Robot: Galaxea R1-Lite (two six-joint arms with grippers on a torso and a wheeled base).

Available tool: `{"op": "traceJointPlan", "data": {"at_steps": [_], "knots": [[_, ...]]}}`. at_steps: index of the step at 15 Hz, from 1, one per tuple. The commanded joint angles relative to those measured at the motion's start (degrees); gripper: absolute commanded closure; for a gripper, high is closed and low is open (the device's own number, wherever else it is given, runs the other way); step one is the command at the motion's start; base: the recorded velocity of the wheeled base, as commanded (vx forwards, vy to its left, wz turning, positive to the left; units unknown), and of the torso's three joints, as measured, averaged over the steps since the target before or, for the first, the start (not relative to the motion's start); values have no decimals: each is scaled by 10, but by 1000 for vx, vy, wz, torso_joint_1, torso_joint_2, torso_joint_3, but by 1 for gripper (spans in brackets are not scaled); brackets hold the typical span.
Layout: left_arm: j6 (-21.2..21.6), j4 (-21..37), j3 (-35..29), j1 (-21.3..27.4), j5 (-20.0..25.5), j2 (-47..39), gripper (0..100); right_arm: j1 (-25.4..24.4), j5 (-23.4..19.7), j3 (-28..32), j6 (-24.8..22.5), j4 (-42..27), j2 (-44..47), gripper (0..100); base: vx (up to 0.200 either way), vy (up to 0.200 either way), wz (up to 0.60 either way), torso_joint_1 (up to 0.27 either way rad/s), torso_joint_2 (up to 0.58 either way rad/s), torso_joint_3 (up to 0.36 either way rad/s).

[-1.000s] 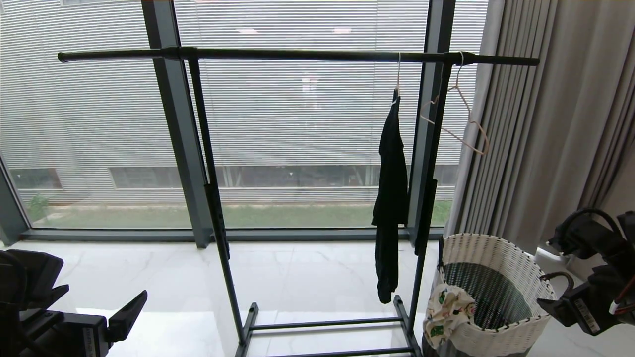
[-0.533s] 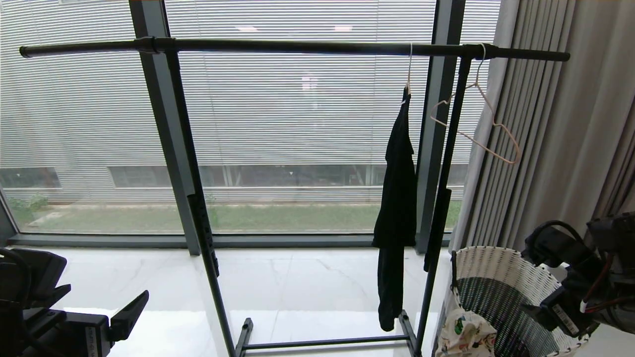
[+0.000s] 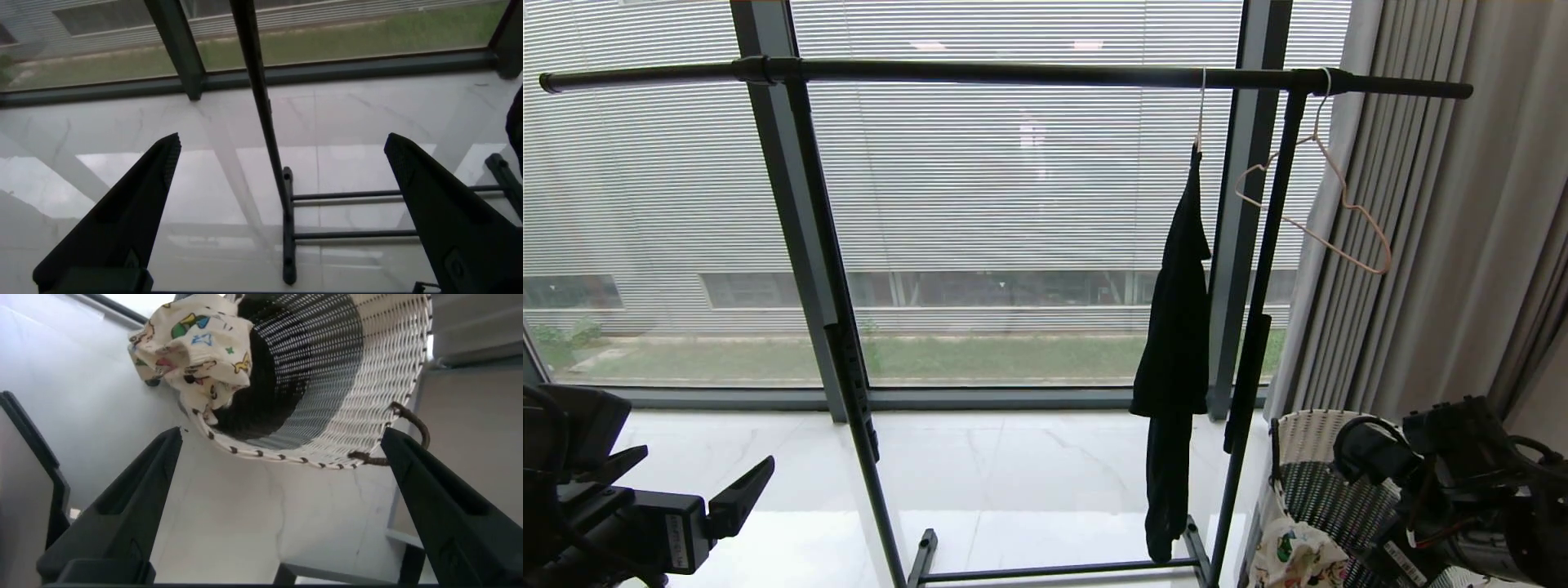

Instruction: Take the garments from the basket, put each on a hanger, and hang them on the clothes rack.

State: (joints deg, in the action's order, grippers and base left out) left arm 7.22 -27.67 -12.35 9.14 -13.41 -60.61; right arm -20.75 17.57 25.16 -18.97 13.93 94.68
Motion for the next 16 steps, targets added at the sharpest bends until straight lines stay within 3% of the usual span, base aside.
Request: {"op": "traceJointPlan", "data": {"at_steps": [1,7,16], "knots": [[-1,0,-16,0,1,-16,0,-1,-10,-7,-6,52,114,0,0,0,0,0,0,0],[0,0,-29,0,1,-27,0,3,-5,-6,-11,165,244,0,0,0,0,0,0,0],[-1,0,-28,0,1,-36,0,44,5,47,-15,225,320,0,0,0,0,0,0,0]]}}
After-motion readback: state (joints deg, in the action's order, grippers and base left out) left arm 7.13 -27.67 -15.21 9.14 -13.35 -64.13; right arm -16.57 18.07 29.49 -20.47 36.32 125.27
